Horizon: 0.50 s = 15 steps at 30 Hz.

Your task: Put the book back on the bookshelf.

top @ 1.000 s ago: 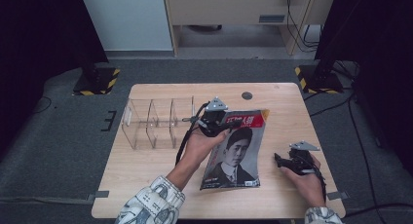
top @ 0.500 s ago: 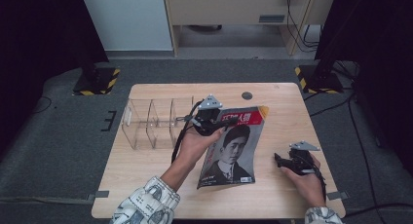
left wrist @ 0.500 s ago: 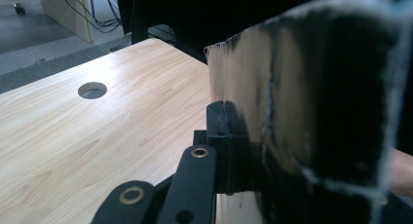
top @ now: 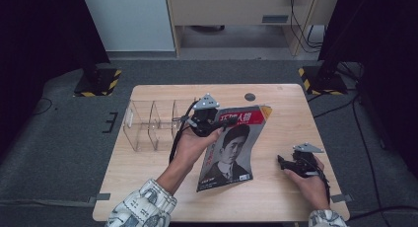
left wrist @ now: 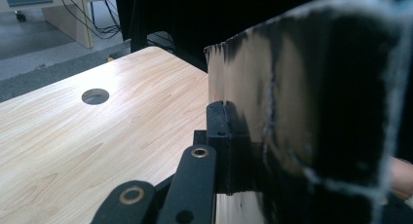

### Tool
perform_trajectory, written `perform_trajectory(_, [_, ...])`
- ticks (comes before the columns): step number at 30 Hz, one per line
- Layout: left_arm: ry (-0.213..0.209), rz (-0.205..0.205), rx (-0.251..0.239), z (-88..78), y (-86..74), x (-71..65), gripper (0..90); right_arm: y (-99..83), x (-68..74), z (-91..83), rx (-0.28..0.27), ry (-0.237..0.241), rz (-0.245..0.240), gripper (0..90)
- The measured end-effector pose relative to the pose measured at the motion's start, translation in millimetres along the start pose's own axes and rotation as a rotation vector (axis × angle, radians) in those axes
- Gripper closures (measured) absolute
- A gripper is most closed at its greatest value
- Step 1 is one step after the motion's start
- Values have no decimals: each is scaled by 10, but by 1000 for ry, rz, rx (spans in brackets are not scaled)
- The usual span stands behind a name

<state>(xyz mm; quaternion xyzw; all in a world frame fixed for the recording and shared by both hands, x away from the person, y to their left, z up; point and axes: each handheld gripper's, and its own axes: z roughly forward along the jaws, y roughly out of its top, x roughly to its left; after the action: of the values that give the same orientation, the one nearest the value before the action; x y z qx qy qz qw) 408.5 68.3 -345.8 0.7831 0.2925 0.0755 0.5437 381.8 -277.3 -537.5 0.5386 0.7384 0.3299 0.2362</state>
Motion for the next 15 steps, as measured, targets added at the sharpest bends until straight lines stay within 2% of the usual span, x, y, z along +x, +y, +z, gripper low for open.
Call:
perform_trajectory(6, [-9, 22, -5, -87, 55, -63, 866, 0, 2, 0, -1, -1, 0, 264])
perform_trajectory(15, [-18, 21, -29, -266, 106, -84, 866, 0, 4, 0, 0, 0, 1, 264])
